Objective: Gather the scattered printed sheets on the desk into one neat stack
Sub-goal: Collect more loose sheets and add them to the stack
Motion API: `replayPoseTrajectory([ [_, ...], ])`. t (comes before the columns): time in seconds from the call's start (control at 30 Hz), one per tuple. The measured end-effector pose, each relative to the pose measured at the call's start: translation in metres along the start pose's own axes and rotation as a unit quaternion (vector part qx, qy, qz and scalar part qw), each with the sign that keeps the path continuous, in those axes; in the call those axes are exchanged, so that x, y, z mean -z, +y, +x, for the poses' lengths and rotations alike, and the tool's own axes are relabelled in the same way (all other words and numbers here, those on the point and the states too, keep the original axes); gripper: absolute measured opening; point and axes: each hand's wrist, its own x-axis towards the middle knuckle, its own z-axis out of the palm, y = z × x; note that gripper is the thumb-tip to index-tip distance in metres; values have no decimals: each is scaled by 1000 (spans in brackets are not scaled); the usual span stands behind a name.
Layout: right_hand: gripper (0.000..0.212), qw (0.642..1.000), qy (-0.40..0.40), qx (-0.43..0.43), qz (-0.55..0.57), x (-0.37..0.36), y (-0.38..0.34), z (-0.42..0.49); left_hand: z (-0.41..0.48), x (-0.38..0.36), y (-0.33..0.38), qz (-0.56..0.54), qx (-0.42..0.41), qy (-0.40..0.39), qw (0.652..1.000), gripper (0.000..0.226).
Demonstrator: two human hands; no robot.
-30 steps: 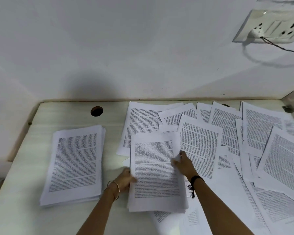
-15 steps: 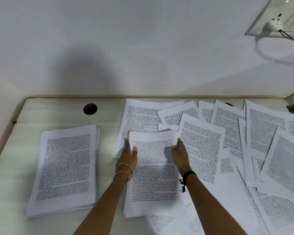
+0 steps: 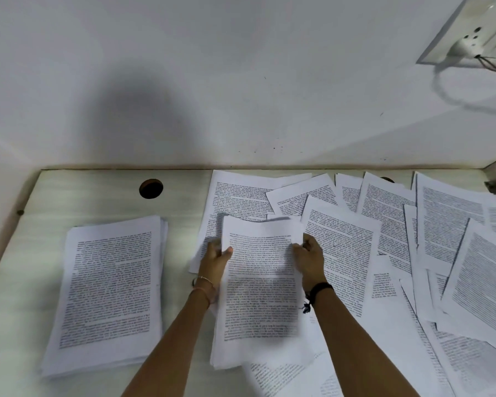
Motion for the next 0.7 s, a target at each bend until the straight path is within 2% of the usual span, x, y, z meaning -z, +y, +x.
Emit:
replayPoseTrajectory([
  [0.1, 20, 993, -10, 27, 119, -2, -22, 2, -6, 10, -12, -19, 50, -68, 996, 30],
  [0.13, 18, 991, -21, 25, 132, -2, -27, 4, -8, 10, -13, -26, 52, -61, 996, 26],
  [0.17, 16, 992, -41, 24, 121, 0, -28, 7, -11, 9, -11, -51, 50, -36, 997, 28],
  [0.23, 15, 996, -89, 15, 19, 9, -20, 5, -17, 6, -8, -125, 40, 41, 991, 33],
  [0.3, 30, 991, -102, -16, -83, 26, -8, -4, -22, 4, -5, -196, 53, 109, 973, 34],
  [0.33, 37, 990, -117, -38, -75, 35, 0, -11, -25, 2, -7, -244, 75, 118, 960, 32],
  [0.4, 43, 979, -184, -85, -3, 47, 16, -24, -36, -8, -11, -306, 104, 100, 941, 33],
  [0.47, 39, 969, -229, -87, 27, 47, 30, -37, -52, -24, -18, -324, 112, 76, 936, 34],
  [0.57, 48, 983, -181, -29, 1, 45, 44, -47, -69, -41, -31, -353, 127, 42, 926, 38],
  [0.63, 37, 983, -177, 9, -47, 57, 38, -46, -64, -33, -36, -358, 96, 91, 924, 48],
  [0.7, 31, 979, -181, 14, -89, 76, 29, -39, -50, -8, -37, -325, 77, 189, 924, 52],
])
